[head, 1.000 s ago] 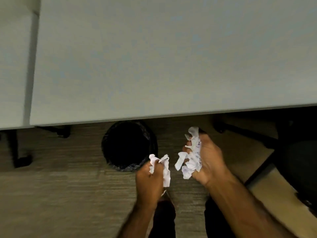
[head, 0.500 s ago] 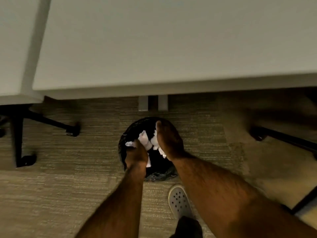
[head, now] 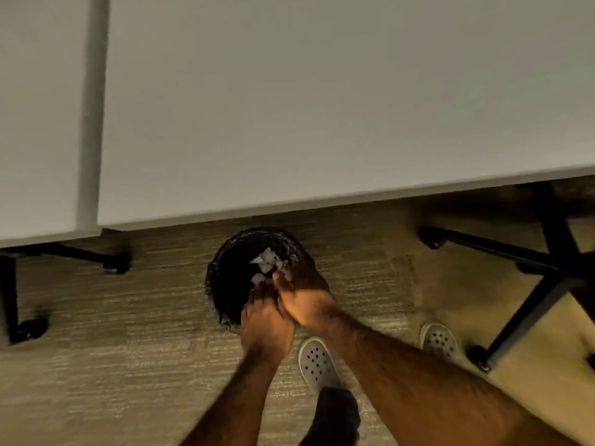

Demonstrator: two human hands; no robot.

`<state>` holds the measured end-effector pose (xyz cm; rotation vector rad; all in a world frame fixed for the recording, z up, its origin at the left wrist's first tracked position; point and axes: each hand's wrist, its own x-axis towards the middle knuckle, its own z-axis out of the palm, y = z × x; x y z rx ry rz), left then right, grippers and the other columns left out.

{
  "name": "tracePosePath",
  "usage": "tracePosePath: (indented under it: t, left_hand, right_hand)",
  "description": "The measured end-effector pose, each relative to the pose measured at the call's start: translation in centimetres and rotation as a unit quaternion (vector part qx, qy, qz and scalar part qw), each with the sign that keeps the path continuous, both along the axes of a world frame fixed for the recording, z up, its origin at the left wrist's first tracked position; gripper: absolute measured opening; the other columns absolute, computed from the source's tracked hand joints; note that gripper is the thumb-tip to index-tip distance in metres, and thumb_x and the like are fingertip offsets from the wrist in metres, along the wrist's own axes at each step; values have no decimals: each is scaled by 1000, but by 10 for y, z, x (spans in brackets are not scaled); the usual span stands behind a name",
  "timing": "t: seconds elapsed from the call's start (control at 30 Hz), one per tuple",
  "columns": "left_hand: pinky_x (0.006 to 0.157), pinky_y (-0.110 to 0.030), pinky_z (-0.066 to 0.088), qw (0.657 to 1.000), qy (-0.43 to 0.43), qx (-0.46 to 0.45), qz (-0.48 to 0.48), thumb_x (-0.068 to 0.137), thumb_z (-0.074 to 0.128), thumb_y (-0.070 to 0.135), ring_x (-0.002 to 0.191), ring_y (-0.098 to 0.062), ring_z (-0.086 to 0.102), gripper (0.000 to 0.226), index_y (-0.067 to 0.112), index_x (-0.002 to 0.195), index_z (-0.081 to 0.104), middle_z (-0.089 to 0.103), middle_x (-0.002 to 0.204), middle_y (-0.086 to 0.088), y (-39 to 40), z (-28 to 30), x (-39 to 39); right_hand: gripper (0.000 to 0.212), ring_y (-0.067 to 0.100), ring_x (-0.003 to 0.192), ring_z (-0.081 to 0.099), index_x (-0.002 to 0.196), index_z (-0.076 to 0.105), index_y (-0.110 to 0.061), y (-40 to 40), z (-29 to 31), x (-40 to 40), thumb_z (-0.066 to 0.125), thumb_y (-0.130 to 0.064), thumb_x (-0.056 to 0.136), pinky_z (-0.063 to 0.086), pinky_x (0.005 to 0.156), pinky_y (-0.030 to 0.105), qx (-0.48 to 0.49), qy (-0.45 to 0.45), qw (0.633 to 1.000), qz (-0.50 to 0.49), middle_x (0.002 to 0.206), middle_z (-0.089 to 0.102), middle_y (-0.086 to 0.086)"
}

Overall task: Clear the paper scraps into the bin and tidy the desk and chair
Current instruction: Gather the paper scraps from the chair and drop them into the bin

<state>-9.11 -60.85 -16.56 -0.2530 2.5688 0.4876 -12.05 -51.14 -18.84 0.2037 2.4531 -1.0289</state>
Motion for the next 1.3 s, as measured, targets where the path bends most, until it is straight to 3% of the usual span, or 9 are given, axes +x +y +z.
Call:
tracePosePath:
  t: [0.1,0.23,0.43,0.53,0.7,0.83,0.97,1.1,1.3]
  left_hand:
    - [95,-42,43,999,26,15,-41,98,38,25,109,-32,56,32,7,110,62,65,113,-16,22,35,5]
    - [87,-39,47,989,86,91,-83,97,44,21,102,-26,60,25,11,111,63,66,108,-8,68,86,5]
    - [81,-38,51,962,106,161,-191,89,57,20,93,-22,61,22,14,108,64,67,101,-3,159,161,10]
    - [77,-32,50,943,117,209,-232,89,54,28,91,-17,59,23,17,106,64,67,99,0,209,194,12]
    - [77,-26,46,905,141,285,-283,93,54,30,87,3,50,16,31,108,59,55,93,21,299,235,21]
    - [81,-25,46,879,143,290,-350,95,51,35,97,1,50,23,28,116,57,61,108,13,369,252,29]
    - [96,-31,45,857,137,289,-405,96,45,47,119,-8,49,45,20,132,52,58,131,4,434,260,42]
    - [106,-26,31,822,127,307,-463,90,47,58,131,-13,42,62,19,139,44,49,143,1,489,251,51]
    - [116,-42,-3,770,52,165,-615,65,45,87,148,-23,-7,116,25,152,0,-8,162,-3,552,190,59]
  right_hand:
    - [42,29,114,57,122,61,-18,36,50,8,40,-43,95,45,98,34,-15,41,998,-51,124,63,12]
    - [57,29,103,60,104,69,-13,92,103,20,28,-52,95,48,91,39,1,35,997,-68,106,69,13]
    - [43,15,109,55,111,67,-19,174,175,47,37,-47,96,45,96,33,-15,143,975,-170,112,67,0]
    - [43,8,112,56,123,61,-21,215,209,64,41,-47,95,46,95,22,-20,207,941,-268,119,66,-5]
    - [40,3,100,56,125,59,-18,301,260,88,46,-41,95,45,84,11,-2,320,866,-383,109,65,-5]
    - [36,3,102,54,122,61,-16,373,284,110,49,-38,95,42,85,8,45,355,823,-442,111,66,-2]
    - [43,7,111,51,127,55,-19,451,294,144,46,-46,94,37,89,11,115,319,808,-482,122,62,-2]
    - [59,19,130,41,137,42,-24,516,282,183,42,-60,89,40,102,38,168,201,802,-536,143,47,0]
    - [77,37,136,34,149,18,-29,569,233,229,40,-66,86,38,105,54,168,-12,762,-625,159,18,6]
